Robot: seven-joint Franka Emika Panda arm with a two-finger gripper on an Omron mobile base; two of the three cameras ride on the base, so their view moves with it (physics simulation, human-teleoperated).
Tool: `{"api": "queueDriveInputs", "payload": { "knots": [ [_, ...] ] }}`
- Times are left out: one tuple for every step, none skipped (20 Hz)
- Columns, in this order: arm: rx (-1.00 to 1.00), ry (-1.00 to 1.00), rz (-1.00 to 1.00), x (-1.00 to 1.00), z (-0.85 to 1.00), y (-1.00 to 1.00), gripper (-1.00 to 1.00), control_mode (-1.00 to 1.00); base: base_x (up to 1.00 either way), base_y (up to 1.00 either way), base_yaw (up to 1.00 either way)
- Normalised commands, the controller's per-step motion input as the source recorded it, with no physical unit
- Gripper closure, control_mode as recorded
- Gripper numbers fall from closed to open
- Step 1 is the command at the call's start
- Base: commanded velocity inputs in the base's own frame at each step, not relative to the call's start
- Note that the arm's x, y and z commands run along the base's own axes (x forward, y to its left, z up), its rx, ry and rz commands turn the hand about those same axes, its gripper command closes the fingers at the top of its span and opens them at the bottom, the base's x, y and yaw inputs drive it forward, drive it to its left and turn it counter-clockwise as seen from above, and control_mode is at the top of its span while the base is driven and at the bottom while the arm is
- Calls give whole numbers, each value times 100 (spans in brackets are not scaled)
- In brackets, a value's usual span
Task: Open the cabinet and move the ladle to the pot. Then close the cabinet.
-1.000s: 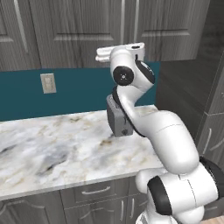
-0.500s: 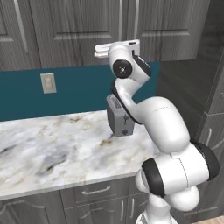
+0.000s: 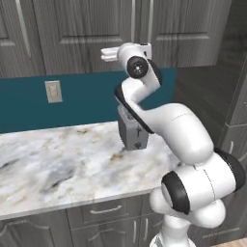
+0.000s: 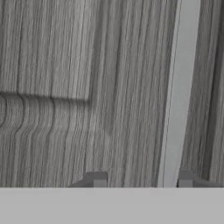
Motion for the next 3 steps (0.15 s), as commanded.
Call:
{"api": "queueDriveInputs", "payload": {
  "knots": [
    [7,13,8,59,0,0,-100,-100,0,0,0],
    [7,12,8,55,0,0,-100,-100,0,0,0],
    [7,12,7,56,0,0,-100,-100,0,0,0]
  ]
}}
